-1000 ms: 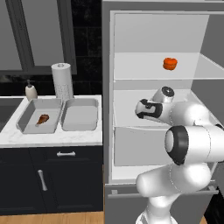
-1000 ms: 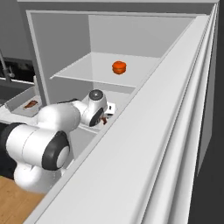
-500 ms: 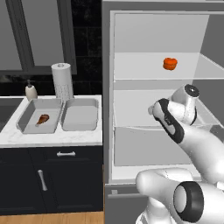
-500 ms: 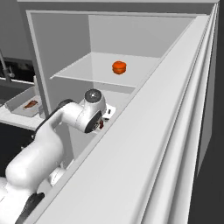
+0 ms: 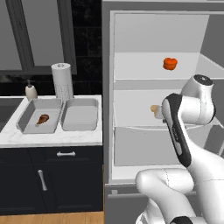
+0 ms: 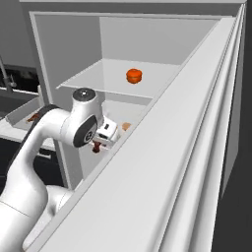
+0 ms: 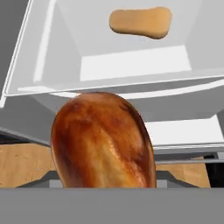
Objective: Place one squash and one chicken drumstick in each tupperware on the nearby counter, to pack two identical lunches.
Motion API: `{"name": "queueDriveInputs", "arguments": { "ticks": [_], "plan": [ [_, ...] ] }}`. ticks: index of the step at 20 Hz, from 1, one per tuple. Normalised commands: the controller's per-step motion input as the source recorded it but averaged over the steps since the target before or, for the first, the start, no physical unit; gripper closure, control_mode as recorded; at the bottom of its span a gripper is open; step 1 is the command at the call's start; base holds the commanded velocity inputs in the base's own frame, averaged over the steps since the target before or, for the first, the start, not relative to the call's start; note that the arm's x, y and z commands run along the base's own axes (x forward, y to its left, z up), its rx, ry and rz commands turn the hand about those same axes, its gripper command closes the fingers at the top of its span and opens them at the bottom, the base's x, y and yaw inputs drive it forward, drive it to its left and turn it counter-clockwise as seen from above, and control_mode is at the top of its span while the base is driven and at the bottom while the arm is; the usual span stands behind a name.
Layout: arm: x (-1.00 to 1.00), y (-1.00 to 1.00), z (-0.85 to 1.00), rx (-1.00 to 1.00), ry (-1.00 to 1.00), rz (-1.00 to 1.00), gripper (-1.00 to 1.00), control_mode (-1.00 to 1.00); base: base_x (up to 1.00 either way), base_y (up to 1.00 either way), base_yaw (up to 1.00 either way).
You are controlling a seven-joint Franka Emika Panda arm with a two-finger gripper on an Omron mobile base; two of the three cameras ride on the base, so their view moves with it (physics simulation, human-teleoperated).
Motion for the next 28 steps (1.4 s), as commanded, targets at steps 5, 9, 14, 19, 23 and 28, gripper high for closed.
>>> {"name": "queueDriveInputs", "arguments": {
  "ticks": [5, 9, 14, 19, 23, 28],
  "plan": [
    [-0.4, 0.4, 0.0, -0.06, 0.16, 0.02, 1.0, 1.0, -0.55, 0.6, 0.08],
    [0.0, 0.0, 0.0, 0.0, 0.0, 0.0, 1.0, 1.0, -0.33, 1.0, 0.12],
    [0.0, 0.0, 0.0, 0.0, 0.0, 0.0, 1.0, 1.0, 0.25, 1.0, 0.02],
    [0.0, 0.0, 0.0, 0.0, 0.0, 0.0, 1.0, 1.0, 0.97, 0.98, -0.12],
    [0.0, 0.0, 0.0, 0.0, 0.0, 0.0, 1.0, 1.0, 1.0, 0.19, -0.33],
    [0.0, 0.0, 0.0, 0.0, 0.0, 0.0, 1.0, 1.0, 0.75, -0.52, -0.31]
  ]
}}
